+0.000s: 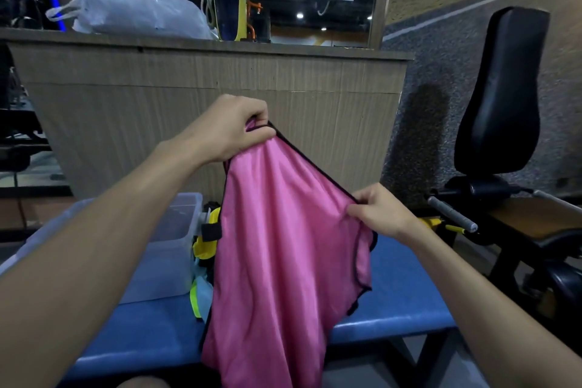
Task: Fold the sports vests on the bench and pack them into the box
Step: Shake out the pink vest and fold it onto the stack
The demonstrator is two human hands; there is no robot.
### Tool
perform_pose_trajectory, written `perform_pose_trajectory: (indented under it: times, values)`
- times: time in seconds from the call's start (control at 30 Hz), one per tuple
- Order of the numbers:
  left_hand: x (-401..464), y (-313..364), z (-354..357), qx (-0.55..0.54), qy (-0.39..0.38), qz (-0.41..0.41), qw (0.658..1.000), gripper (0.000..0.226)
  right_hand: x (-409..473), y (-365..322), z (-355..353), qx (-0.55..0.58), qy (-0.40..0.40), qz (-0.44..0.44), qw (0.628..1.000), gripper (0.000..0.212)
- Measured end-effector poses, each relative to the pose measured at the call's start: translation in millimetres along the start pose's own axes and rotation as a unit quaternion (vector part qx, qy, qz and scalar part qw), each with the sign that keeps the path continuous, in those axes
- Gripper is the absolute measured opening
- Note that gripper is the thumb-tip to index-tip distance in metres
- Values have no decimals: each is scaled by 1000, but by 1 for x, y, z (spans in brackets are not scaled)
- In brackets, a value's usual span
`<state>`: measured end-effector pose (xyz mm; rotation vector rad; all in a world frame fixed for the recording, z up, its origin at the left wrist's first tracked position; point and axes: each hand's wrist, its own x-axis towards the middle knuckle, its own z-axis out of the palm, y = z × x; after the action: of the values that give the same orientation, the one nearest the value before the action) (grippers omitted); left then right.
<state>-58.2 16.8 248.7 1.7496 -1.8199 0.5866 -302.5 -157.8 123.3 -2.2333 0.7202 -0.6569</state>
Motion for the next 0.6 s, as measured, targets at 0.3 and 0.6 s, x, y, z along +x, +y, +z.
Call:
perform_pose_trajectory:
  times: [0.3,0.6]
  values:
    - [-32,-30,11,-21,43,-26,999,23,-10,52,-13,66,5,0,998,29]
    - [-23,-14,11,-56,20,-18,998,25,-15,48,26,83,-16,-39,996,23]
